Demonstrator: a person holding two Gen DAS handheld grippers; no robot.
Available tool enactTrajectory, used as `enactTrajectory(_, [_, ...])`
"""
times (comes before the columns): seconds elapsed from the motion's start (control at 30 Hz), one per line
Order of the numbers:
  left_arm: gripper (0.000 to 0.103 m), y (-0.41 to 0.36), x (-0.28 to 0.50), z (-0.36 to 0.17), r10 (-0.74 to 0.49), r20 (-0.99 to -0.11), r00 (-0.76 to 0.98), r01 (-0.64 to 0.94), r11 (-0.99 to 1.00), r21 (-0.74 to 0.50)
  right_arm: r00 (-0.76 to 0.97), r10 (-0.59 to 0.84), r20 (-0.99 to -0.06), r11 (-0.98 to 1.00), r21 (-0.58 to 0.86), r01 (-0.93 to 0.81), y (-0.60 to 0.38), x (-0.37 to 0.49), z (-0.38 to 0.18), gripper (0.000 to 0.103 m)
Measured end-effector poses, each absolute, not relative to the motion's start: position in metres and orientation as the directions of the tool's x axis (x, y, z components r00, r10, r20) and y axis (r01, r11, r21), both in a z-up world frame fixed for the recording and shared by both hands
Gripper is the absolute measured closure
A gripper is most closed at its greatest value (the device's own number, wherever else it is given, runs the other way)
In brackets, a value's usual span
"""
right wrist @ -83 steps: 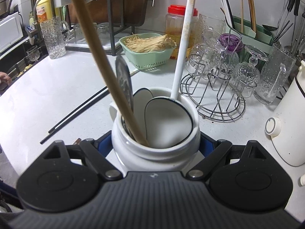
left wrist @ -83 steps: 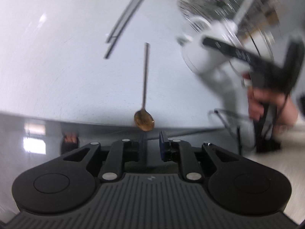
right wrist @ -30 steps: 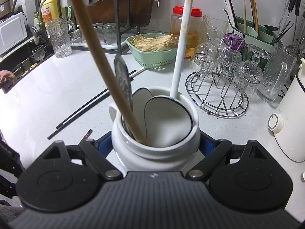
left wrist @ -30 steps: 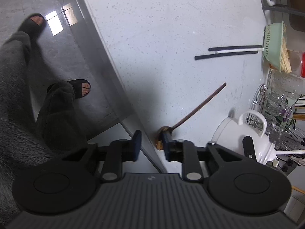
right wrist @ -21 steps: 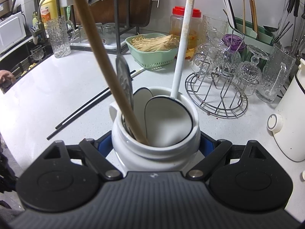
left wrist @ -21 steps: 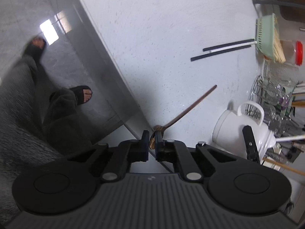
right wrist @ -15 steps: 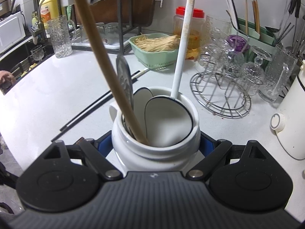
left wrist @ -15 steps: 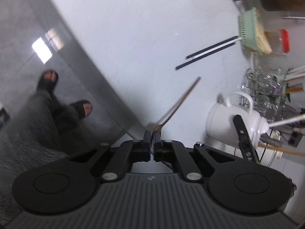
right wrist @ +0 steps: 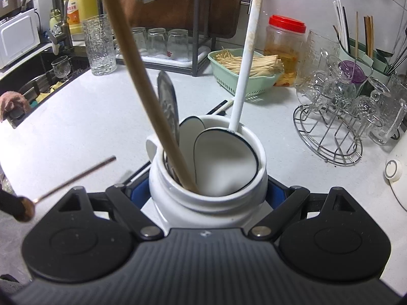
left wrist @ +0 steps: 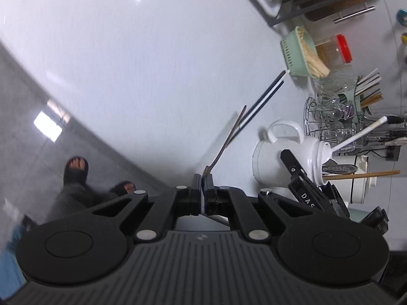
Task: Organize utensils
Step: 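Lift the brown spoon and carry it over the jar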
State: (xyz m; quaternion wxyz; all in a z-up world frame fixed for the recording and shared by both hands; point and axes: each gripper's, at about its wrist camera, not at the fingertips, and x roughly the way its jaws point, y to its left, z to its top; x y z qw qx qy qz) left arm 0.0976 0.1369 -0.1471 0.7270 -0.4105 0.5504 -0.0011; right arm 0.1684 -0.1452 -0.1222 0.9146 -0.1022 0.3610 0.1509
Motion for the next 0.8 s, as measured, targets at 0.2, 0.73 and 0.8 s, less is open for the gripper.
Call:
enactTrajectory(0.2, [0.101,0.162,0.107,-0.129,-0.468,-0.770,0.434,-0.353,0.698,-0.623,0.697,0.165,-0.698,0.947,-0.084,-0.309,-0.137,0.169,-0.122,0.011])
enactTrajectory(0.73, [0.101,0.154,0.148,-0.054,-0.462,-0.741,0.487,0.032,0.857,-0.514,0.681,0.146,-0.717,0.951,-0.088,-0.297,-0.133,0.170,-0.123,0.011])
enactTrajectory(0.8, [0.101,0.148,0.154,-0.039,-0.445,-0.758,0.476,0.087,0.882,-0.463,0.681,0.156,-0.716,0.947,-0.088,-0.310,-0.134,0.170,-0.123,0.011])
